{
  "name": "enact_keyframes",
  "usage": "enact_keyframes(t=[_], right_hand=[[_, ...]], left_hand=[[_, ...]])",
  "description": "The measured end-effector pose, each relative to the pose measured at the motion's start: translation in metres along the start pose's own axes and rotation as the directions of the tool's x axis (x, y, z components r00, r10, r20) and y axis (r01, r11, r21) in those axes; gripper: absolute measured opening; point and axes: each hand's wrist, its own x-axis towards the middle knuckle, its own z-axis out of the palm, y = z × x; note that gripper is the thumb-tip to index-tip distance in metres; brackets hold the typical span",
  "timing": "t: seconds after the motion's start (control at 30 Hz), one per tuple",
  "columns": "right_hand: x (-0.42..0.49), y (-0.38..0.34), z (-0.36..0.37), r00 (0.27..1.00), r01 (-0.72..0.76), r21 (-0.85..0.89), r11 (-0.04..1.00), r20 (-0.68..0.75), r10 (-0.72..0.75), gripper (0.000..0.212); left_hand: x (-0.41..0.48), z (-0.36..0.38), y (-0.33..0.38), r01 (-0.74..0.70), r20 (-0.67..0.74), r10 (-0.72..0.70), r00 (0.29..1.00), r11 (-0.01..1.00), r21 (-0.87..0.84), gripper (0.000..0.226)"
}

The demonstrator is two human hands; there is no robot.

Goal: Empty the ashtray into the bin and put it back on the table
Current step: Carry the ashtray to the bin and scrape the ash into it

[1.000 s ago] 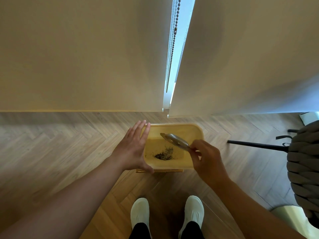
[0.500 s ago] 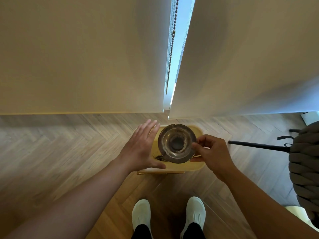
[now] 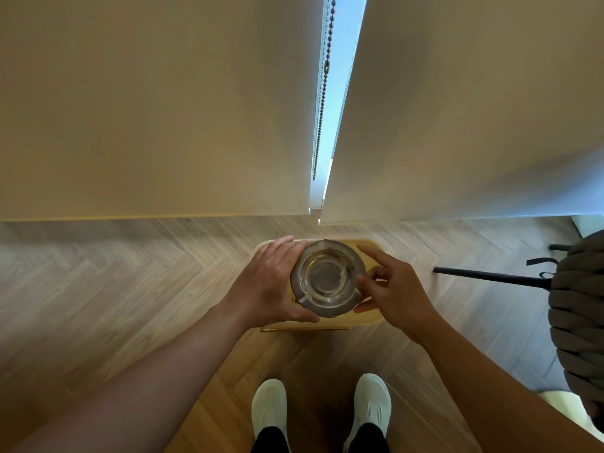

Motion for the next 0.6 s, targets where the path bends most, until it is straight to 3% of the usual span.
enact_keyframes(t=[0.13, 0.3, 0.37, 0.6], right_hand=[[-0.001, 0.002, -0.001, 0.983, 0.181, -0.238, 0.954, 0.078, -0.166, 0.052], [-0.009, 0.004, -0.003, 0.899, 0.426, -0.417, 0.803, 0.29, -0.327, 0.093], [-0.012, 0.004, -0.004, 0.888, 0.455, -0.494, 0.741, 0.307, -0.341, 0.105], [-0.039, -0.026, -0.006, 0.872, 0.488, -0.577, 0.655, 0.291, -0.394, 0.103]], left_hand=[[-0.005, -0.005, 0.0, -0.011, 0.001, 0.011, 1.0, 1.0, 0.019, 0.123], [-0.016, -0.012, 0.003, -0.026, -0.015, 0.026, 1.0, 0.999, 0.019, 0.12], [-0.02, -0.016, 0.006, -0.026, -0.014, 0.027, 1.0, 0.999, 0.023, 0.12], [-0.044, -0.039, 0.028, -0.013, -0.023, 0.014, 1.0, 0.999, 0.034, 0.118]])
